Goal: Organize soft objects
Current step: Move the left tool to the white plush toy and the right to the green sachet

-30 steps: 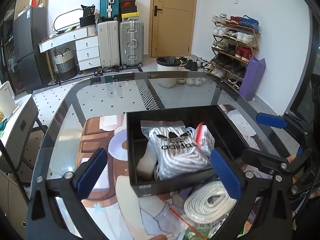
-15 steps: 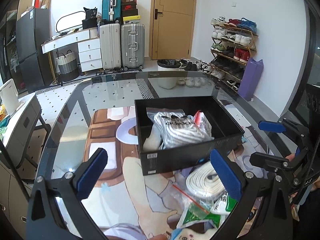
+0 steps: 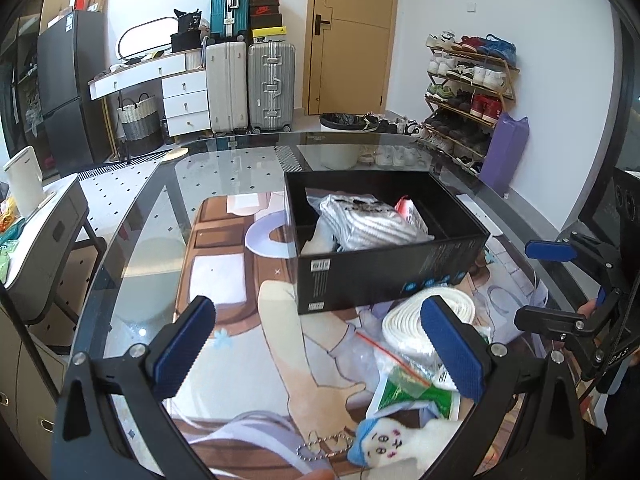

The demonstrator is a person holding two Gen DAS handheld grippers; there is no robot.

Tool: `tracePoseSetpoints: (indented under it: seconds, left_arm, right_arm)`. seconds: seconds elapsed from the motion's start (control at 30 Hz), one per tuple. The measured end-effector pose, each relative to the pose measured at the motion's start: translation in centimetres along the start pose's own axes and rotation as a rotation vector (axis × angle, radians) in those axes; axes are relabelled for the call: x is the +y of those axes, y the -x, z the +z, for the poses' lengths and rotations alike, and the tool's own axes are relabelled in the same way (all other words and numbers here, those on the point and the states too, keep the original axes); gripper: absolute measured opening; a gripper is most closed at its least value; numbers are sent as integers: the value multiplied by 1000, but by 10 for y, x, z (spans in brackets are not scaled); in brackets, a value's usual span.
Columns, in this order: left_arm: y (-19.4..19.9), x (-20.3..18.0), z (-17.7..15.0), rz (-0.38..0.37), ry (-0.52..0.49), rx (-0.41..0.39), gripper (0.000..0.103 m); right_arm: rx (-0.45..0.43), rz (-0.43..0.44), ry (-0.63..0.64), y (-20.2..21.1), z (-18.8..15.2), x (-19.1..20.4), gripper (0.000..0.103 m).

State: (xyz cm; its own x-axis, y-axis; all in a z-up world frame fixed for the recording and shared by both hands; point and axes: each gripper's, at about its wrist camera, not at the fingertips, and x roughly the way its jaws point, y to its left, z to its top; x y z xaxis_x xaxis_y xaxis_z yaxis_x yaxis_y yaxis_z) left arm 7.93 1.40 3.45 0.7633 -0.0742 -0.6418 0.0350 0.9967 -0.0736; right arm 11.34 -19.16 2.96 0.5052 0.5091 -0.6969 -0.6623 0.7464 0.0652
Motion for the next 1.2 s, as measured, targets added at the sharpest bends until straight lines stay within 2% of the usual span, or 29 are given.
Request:
tracePoseSetpoints:
  seconds: [0.2,0.43,1.2]
  left_arm:
    - [6,-3,-9,0,-17,8,103]
    - [16,-12,-16,-19,-58,13,103]
    - [21,-39,-43,-193,-188,133,103]
  right_arm:
    - [36,13,66,0,-10,13,102]
    - [57,27,81,-4,-13,18,102]
    - [120,58,83,-17,-21,26,102]
